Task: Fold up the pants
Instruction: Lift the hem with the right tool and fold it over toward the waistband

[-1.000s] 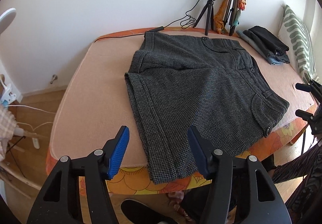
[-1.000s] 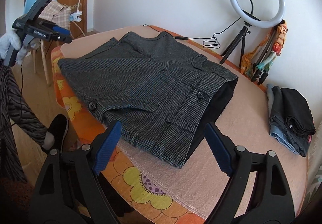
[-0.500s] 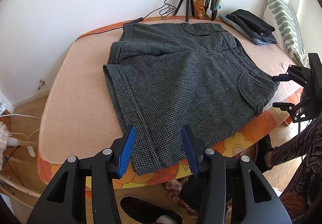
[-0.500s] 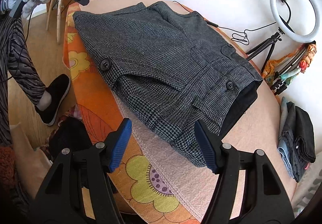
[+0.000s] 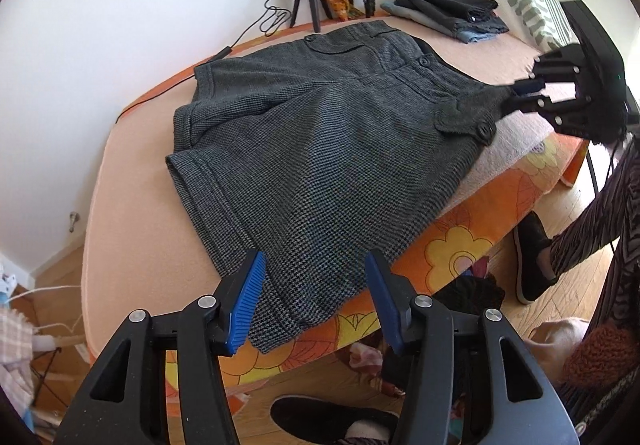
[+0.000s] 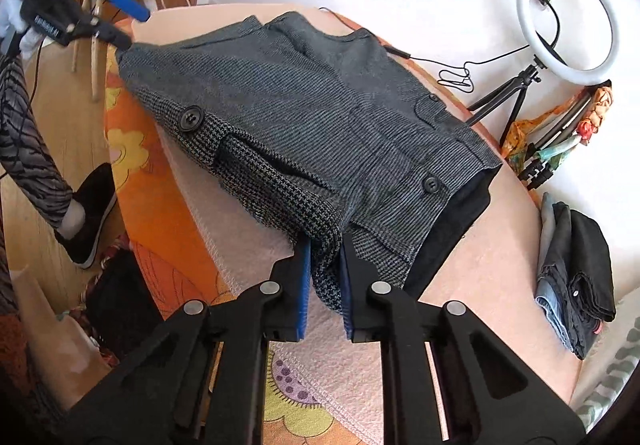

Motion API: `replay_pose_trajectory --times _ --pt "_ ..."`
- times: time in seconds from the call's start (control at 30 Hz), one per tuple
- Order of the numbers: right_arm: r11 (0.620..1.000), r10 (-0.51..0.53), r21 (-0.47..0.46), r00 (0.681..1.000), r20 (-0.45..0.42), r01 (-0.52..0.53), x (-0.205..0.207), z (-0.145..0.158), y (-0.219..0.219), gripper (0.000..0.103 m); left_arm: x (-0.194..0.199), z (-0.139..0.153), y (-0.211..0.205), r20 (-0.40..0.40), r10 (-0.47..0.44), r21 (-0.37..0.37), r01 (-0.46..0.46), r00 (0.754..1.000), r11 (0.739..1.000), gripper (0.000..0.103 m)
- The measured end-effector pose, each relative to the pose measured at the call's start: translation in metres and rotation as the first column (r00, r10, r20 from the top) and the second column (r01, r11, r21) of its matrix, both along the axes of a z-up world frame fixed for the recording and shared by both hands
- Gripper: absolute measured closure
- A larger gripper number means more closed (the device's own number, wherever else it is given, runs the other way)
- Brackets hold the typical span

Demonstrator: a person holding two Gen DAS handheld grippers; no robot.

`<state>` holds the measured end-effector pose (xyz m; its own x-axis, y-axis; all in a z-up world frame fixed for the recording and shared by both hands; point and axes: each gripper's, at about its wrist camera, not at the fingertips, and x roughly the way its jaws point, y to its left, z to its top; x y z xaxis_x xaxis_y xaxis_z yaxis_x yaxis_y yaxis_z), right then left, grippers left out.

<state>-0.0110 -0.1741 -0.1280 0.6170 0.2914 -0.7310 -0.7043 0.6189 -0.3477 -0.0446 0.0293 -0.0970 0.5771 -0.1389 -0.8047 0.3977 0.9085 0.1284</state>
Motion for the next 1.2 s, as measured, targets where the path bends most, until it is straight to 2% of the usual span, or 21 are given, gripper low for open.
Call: replay_pose_trajectory --times 0.23,0.4,0.5,0.57,0.63,0.7,0.8,0.97,1.2 --pt "0.993 -0.078 0.091 0.997 0.012 0.076 0.028 0.030 0.000 0.092 -0.002 -0.012 -0.016 -0.001 -0.068 0.093 0.068 0.998 0.993 0.051" --pt "0.984 -0.111 0.142 0.994 0.018 0.107 0.039 0.045 -0.001 0.092 0.005 -0.027 -0.014 -0.012 -0.061 0.165 0.062 0.998 0.984 0.051" --pt "0.979 -0.126 0.165 0.992 0.013 0.122 0.042 0.049 -0.003 0.092 0.012 -0.036 -0.007 -0.015 -0.023 0.203 0.026 1.000 0.979 0.051" --pt "0.975 -0.130 0.184 0.992 0.004 0.127 0.044 0.051 -0.005 0.092 0.018 -0.037 0.002 -0.023 0.010 0.176 -0.006 1.000 0.984 0.051" --pt "0.973 -0.130 0.190 0.992 0.001 0.127 0.044 0.052 -0.006 0.092 0.022 -0.033 0.011 -0.023 0.023 0.114 -0.020 0.999 0.993 0.054" --pt "0.973 -0.132 0.189 0.991 0.004 0.129 0.042 0.052 -0.007 0.092 0.024 -0.028 0.017 -0.010 0.011 0.064 -0.011 1.000 0.998 0.074" --pt "0.972 -0.134 0.193 0.991 0.002 0.131 0.040 0.051 -0.009 0.092 0.028 -0.015 0.022 0.033 -0.006 0.027 0.005 0.999 1.000 0.083" --pt "0.971 -0.136 0.202 0.991 0.015 0.130 0.032 0.053 -0.012 0.092 0.037 0.015 0.036 0.106 0.014 -0.064 -0.008 0.994 0.998 0.088" --pt "0.957 -0.154 0.253 0.988 0.027 0.142 0.028 0.069 -0.020 0.093 0.054 0.054 0.039 0.199 0.025 -0.098 -0.005 0.980 0.995 0.089"
